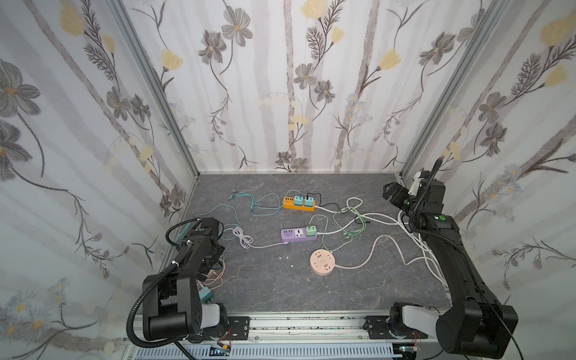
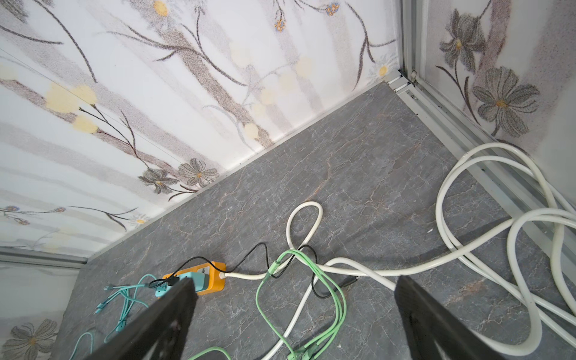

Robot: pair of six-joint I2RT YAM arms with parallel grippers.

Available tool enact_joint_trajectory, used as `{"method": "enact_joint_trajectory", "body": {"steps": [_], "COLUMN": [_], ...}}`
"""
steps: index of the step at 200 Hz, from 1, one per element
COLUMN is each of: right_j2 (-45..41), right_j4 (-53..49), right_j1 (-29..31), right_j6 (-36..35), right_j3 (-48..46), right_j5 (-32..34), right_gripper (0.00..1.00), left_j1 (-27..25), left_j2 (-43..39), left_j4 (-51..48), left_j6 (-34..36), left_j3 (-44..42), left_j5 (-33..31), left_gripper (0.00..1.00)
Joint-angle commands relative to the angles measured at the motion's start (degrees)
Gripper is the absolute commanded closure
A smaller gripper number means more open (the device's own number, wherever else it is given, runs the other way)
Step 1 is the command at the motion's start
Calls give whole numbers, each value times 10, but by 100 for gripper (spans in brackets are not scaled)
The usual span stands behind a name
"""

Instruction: Insert the plug

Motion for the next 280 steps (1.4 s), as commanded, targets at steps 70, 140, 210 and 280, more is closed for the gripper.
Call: {"method": "enact_joint_trajectory", "body": {"steps": [70, 140, 210, 280], "right_j2": [7, -14, -7, -6], "right_j4": [-7, -29, -15, -24], "right_j1": [8, 10, 10, 10], "right_j6": [9, -12, -22, -33], "right_j3": [18, -1, -16, -17], "right_j5": [25, 53, 59, 46], "right_gripper": [1, 1, 1, 1], "left_j1": [-61, -135, -148, -157], "left_j2": [148, 243, 189, 168], "left_j4": [200, 152, 59, 72], "left_j6": [75, 180, 256, 263], "left_j3": [86, 263, 235, 196], "left_j5": [115, 83, 10, 23], "left_gripper": [0, 0, 1, 9]}}
